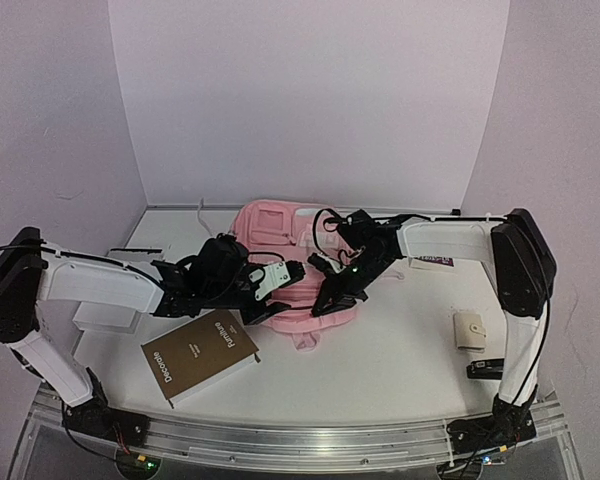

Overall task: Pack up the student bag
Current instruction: Unzip the student bag at the center of the board.

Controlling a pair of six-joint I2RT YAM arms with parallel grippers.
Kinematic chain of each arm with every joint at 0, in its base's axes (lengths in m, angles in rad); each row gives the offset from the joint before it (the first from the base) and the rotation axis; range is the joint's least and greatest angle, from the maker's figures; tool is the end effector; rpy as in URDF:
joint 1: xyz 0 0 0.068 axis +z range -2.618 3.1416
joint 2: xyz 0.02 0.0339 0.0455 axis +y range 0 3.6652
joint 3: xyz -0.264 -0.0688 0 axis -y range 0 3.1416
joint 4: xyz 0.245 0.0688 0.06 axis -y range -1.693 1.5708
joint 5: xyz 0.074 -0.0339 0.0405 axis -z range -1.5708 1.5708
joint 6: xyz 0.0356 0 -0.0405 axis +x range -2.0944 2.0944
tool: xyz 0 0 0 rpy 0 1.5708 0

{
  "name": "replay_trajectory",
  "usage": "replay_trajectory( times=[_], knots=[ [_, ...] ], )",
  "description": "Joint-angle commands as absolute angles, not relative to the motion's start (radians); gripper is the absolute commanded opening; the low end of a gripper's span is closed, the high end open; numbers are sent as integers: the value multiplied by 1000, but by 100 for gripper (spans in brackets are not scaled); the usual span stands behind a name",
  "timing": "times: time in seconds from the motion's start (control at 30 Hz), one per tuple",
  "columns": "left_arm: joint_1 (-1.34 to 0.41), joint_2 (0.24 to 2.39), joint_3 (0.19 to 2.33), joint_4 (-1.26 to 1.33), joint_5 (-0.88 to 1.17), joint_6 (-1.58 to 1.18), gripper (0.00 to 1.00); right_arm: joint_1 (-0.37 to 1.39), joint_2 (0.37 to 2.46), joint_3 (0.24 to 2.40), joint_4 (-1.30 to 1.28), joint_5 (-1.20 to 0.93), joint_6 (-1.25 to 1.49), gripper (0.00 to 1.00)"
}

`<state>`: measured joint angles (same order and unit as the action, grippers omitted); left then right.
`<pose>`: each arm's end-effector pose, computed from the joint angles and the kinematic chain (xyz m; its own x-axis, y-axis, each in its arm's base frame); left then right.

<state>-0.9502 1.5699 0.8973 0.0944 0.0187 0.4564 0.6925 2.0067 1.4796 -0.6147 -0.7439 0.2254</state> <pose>0.1975 -0.2774 0.2119 0.0772 0.6497 -0.7562 0.8784 0.3145 0.3599 0.3041 0.2836 0.1903 -0.8357 -0.4795 -0.2678 -0.5128 0.5065 0.6932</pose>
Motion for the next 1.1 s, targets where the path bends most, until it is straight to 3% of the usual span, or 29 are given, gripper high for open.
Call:
replay_trajectory(
  times=[0.0,0.13,0.2,0.33,0.53,0.6,0.8,0.93,1.07],
  knots=[
    [-947,1635,974,103,19,477,55,716,2000,1541,-610,-839,226,0],
    [-947,1719,1015,97,12,493,51,717,2000,1532,-611,-823,217,0],
    [-947,1751,1024,92,9,493,43,716,1994,1511,-611,-791,209,0],
    [-946,1757,999,122,12,471,23,707,1993,1457,-608,-700,175,10],
    [-947,1744,985,142,21,445,7,700,2021,1425,-592,-583,149,23],
    [-947,1744,983,141,23,441,4,700,2028,1424,-586,-555,151,25],
    [-947,1743,983,138,20,435,1,698,2021,1414,-574,-530,151,17],
    [-947,1745,980,147,19,429,1,700,2017,1405,-565,-568,153,29],
    [-947,1747,983,150,22,425,0,701,2004,1376,-523,-529,156,28]
  ],
)
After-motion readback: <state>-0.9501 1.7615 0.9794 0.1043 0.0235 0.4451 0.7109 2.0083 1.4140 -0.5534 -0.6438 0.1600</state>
